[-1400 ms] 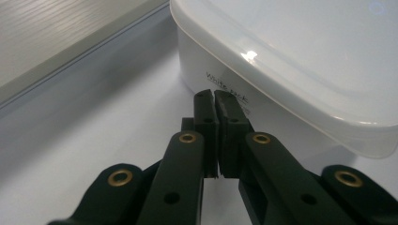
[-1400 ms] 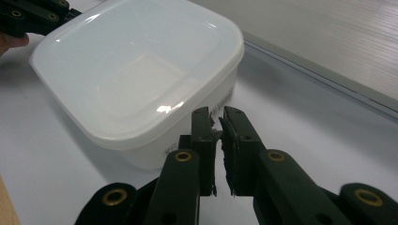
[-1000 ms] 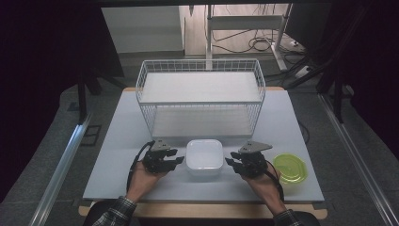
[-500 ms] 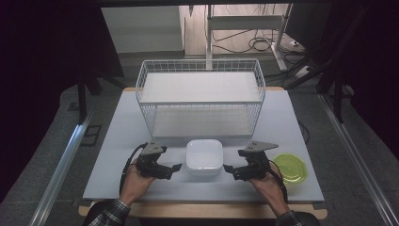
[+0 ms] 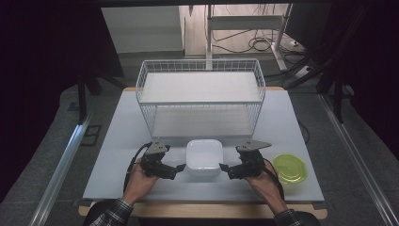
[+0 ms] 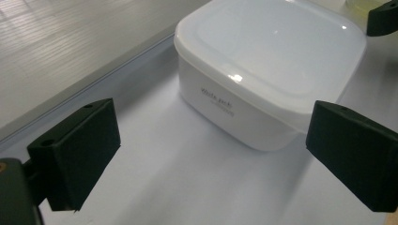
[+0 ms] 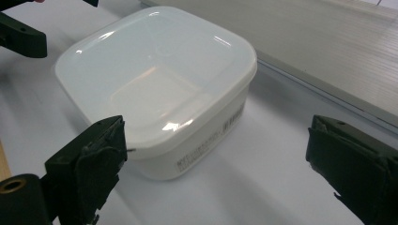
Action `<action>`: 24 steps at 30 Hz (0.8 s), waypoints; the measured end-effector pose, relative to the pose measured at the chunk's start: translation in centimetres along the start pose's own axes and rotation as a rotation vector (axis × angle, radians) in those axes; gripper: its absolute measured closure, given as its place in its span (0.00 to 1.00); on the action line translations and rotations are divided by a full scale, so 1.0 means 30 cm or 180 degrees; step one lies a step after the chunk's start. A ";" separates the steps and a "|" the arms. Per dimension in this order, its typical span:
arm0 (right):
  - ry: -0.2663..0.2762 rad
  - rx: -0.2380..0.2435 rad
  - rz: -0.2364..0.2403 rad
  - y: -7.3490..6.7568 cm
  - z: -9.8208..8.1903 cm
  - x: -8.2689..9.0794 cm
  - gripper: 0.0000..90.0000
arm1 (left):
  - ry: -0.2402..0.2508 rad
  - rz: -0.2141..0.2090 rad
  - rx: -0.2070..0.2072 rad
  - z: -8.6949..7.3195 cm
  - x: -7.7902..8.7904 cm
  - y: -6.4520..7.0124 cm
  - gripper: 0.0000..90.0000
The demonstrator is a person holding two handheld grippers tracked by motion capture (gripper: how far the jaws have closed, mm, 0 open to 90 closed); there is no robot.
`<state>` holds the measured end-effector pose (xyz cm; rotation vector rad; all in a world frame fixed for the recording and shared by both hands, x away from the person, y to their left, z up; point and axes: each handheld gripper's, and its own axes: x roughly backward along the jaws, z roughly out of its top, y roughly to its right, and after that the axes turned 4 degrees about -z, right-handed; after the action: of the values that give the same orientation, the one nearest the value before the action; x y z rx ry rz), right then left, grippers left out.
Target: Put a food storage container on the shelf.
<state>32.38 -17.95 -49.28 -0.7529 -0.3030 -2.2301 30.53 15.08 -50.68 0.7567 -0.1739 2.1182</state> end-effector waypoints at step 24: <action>-0.0152 -0.0257 0.0036 0.013 0.103 -0.072 0.22 | 0.0047 -0.0225 0.0132 0.072 -0.075 -0.015 0.13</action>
<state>35.16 -15.65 -48.09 -0.8497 -0.2323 -2.2272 32.86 13.01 -50.29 0.7605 -0.0941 2.0654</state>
